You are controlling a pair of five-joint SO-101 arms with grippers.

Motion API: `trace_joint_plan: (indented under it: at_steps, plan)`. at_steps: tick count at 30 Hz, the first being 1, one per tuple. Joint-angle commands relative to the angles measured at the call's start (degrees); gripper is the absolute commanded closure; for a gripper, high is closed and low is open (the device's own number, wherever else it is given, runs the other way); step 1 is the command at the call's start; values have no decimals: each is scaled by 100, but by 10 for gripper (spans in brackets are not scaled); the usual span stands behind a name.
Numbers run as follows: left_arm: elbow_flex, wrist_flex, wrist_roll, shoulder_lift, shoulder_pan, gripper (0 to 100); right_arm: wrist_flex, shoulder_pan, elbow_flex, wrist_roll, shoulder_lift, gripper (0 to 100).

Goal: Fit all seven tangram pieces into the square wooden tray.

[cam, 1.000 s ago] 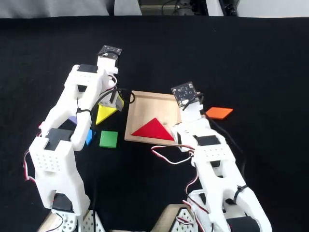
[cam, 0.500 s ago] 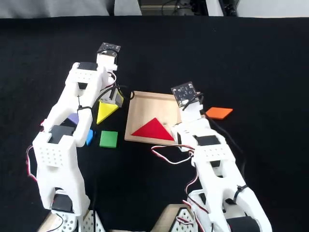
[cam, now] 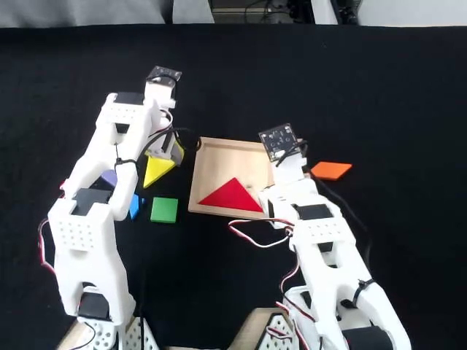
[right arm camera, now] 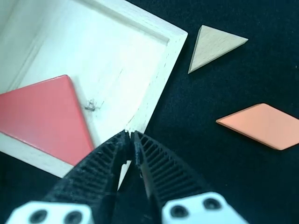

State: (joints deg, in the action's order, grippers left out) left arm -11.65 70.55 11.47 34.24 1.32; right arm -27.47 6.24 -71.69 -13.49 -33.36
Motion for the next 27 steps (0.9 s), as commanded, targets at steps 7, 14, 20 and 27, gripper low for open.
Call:
trace_joint_plan:
  at_steps: [7, 14, 20, 27]
  plan:
    - [-365, 273, -484, 114, 13, 707, 97, 88, 31, -53, -189, 987]
    - [-857, 316, -510, 607, 22, 708, 88, 88, 31, -53, -189, 987]
    - [-1446, 580, -510, 1029, 4, 708, 88, 88, 31, -53, -189, 987]
    - [-2668, 1301, -510, 1811, -13, 709, 88, 88, 31, -53, -189, 987]
